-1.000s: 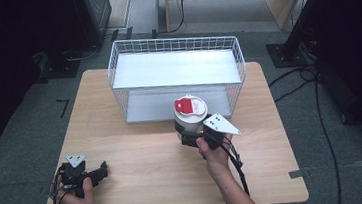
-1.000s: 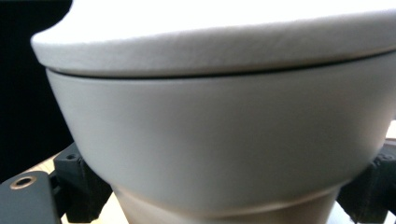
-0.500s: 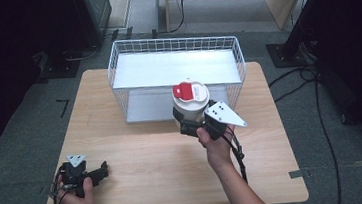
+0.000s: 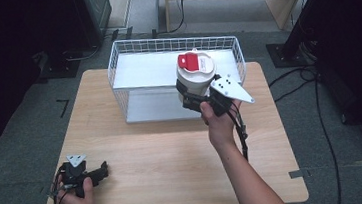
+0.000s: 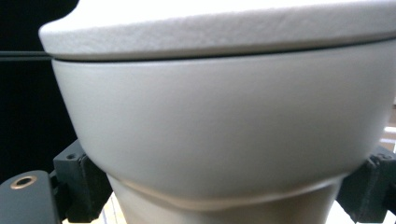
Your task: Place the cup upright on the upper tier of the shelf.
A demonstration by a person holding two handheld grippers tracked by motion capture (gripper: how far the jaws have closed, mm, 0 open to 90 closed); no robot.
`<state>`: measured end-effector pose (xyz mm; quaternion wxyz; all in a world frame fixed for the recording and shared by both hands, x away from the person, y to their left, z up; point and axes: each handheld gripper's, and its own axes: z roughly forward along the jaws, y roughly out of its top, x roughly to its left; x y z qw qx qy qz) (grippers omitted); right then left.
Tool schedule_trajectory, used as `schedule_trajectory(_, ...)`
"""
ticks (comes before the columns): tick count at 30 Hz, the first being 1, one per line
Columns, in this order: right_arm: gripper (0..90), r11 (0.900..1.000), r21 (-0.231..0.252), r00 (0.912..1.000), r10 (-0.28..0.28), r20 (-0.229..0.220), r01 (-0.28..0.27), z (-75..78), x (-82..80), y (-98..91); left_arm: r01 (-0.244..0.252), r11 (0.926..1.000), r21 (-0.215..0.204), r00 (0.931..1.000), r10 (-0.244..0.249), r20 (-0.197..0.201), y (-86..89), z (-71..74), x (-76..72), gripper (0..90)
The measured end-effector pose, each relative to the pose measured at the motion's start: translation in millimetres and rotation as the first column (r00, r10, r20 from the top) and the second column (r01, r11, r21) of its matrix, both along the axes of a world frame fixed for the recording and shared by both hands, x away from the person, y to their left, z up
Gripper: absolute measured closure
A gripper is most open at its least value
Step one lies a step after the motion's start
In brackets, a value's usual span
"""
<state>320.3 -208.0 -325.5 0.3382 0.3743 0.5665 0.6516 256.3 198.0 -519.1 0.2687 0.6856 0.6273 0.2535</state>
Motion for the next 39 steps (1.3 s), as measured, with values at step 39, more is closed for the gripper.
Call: schedule_trajectory(39, 9.2, 0.9952, -0.043, 0.9913, -0.091, -0.095, 0.087, 16.4, 112.4, 19.9, 0.0, 1.0, -0.002, 1.0, 0.0, 0.0, -0.1, 0.0, 0.0, 0.0)
